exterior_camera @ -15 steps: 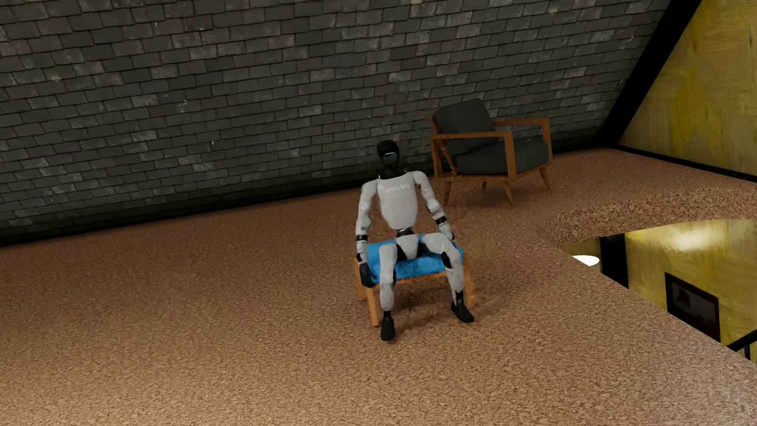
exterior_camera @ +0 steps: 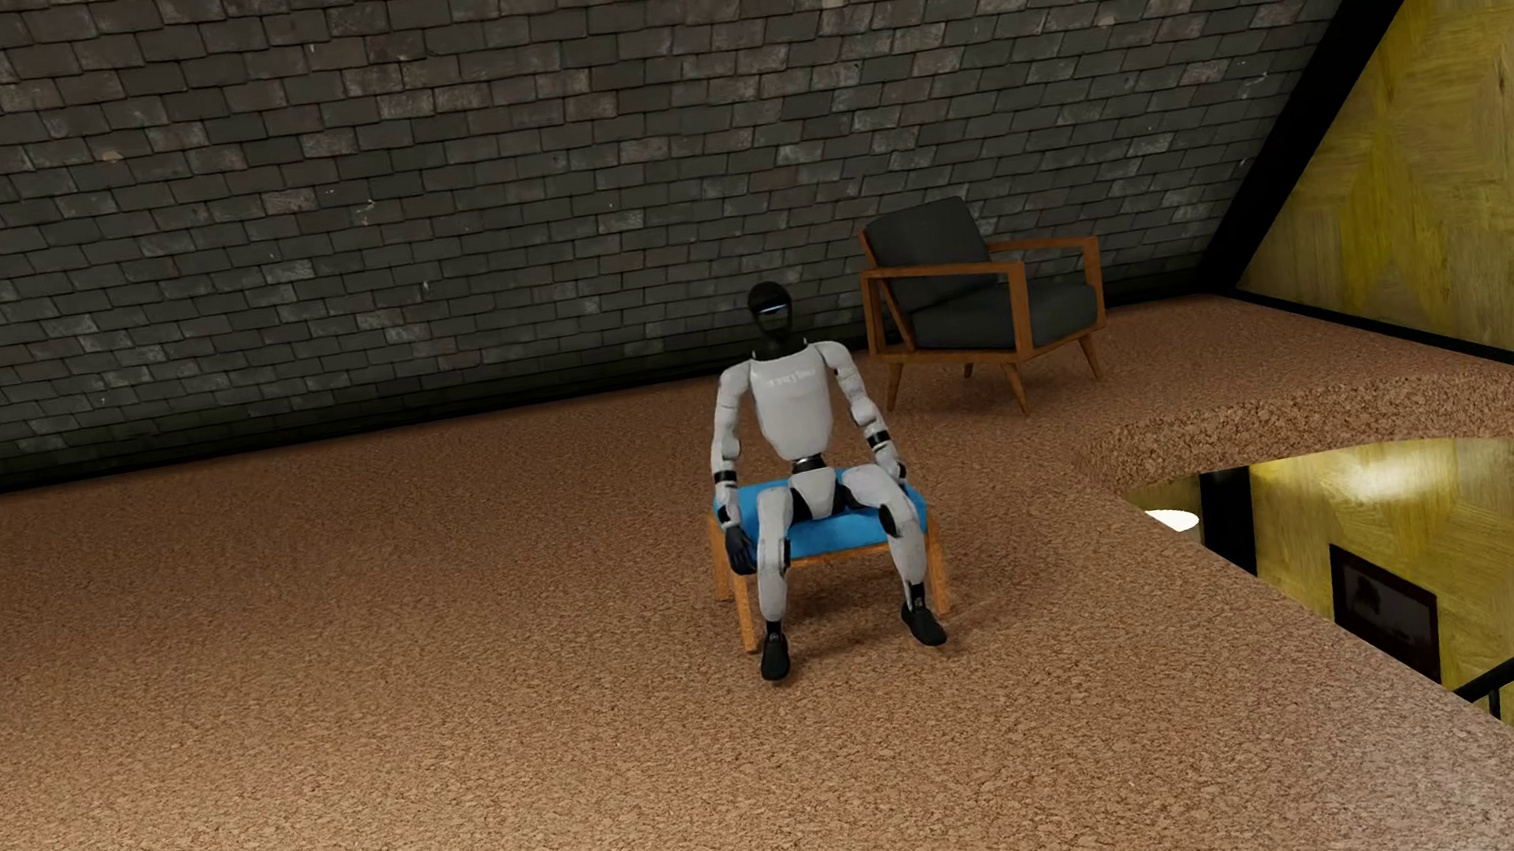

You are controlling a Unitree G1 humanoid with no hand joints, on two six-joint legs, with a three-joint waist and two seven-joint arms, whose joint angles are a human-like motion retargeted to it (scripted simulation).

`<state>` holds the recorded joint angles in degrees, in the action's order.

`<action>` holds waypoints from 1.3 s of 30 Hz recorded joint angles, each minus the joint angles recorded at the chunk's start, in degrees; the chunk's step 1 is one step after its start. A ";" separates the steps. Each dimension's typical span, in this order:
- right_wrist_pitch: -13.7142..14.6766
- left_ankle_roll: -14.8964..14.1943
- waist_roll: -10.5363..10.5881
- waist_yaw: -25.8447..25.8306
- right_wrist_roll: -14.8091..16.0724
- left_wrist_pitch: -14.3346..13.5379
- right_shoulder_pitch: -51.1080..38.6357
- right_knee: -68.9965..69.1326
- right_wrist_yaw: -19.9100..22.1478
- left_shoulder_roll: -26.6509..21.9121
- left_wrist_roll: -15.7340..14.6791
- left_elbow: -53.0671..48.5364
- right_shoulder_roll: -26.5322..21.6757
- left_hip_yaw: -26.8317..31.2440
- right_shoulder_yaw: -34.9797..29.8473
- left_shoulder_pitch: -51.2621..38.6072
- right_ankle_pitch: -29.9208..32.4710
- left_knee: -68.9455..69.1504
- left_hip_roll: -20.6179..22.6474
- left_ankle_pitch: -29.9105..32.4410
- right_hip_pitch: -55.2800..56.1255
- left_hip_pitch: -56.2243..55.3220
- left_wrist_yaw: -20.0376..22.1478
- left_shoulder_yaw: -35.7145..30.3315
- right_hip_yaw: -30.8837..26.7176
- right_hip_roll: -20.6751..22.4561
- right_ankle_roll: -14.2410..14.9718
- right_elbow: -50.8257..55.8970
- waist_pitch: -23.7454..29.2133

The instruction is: Get up from the chair

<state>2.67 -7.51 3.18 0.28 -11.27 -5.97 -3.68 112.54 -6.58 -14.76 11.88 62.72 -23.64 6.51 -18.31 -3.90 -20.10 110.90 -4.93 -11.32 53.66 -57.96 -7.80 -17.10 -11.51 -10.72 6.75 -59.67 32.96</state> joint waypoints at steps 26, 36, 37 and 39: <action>15.55 -7.46 -4.06 -1.01 0.61 -17.24 -79.59 0.48 32.31 -49.43 -16.83 -81.51 -37.02 4.24 -69.49 -58.89 -4.80 0.87 -4.81 -7.76 34.81 -33.60 23.11 -36.48 -3.55 4.35 2.85 76.32 19.61; 17.36 -0.46 -3.86 -0.52 -12.73 -13.45 -52.62 -40.21 14.65 -20.13 0.40 -41.08 -10.09 -1.87 -43.79 -48.29 3.10 -41.65 1.03 -0.40 8.36 -5.63 6.45 -30.43 3.36 4.69 -1.87 33.27 12.51; 17.70 -0.06 -3.92 -0.52 -14.46 -13.31 -49.70 -45.58 11.28 -15.30 3.25 -32.82 -5.11 -2.68 -40.96 -46.76 4.36 -47.45 1.31 1.03 3.52 -0.50 3.58 -29.16 4.56 4.43 -2.14 25.19 10.70; 17.85 0.33 -3.87 -0.22 -18.17 -12.30 -44.50 -55.92 4.65 -5.85 9.18 -16.67 2.68 -4.67 -37.54 -43.76 7.08 -58.96 1.60 4.22 -6.31 10.07 0.17 -27.91 7.42 3.84 -2.26 12.52 6.80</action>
<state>20.51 -7.17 -0.69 0.06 -29.43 -18.26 -48.18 56.62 -1.93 -20.61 21.06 46.05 -20.96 1.83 -55.85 -47.66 -13.02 51.94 -3.33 -7.10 47.35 -47.88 -7.62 -45.01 -4.09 -6.88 4.49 -47.14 39.76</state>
